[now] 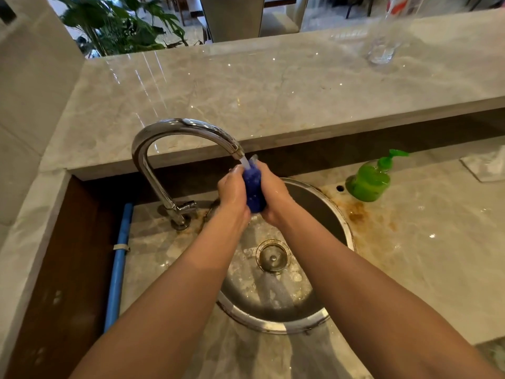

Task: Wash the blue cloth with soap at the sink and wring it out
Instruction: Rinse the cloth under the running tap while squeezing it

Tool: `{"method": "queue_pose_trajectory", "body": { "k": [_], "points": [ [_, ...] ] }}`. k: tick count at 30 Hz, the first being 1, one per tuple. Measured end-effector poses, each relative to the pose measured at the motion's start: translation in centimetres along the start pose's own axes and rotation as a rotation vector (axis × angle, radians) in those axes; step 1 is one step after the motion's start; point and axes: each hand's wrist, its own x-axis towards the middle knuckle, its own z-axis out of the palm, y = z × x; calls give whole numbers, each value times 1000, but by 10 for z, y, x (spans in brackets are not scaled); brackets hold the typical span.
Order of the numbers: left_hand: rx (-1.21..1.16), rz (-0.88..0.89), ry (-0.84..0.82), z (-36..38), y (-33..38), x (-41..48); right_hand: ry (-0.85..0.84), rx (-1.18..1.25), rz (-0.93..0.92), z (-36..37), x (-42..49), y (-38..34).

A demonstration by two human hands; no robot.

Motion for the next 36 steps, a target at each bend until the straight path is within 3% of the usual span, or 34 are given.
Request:
{"method": "queue_pose_trajectory", "body": {
  "k": [3, 7, 11, 19, 23, 25, 29, 31, 33, 36],
  "points": [
    [98, 92, 78, -1, -3, 8, 56, -68, -105, 6, 5, 4],
    [354, 195, 8, -3, -9, 12, 152, -94, -218, 10, 9, 5],
    [586, 553, 98, -4, -10, 13, 149, -206, -416, 16, 12, 7],
    [719, 519, 141, -3, -6, 24, 348, -233, -279, 17, 27, 3],
    [918, 694, 66, -10, -9, 25, 413, -242, -106, 16, 32, 7],
    [1052, 753, -12, -13, -7, 26, 403, -87, 5, 15, 29, 11],
    [1254, 782, -172, -16, -1, 30, 196, 251, 140, 9, 18, 15],
    [1159, 742, -190, -18, 0, 31, 74, 375, 178, 0, 13, 16],
    [844, 599, -86, -20, -2, 30, -49, 368, 170, -12, 10, 16],
    [198, 117, 69, -21, -7, 37, -152, 256, 155, -24, 6, 16]
  ]
}}
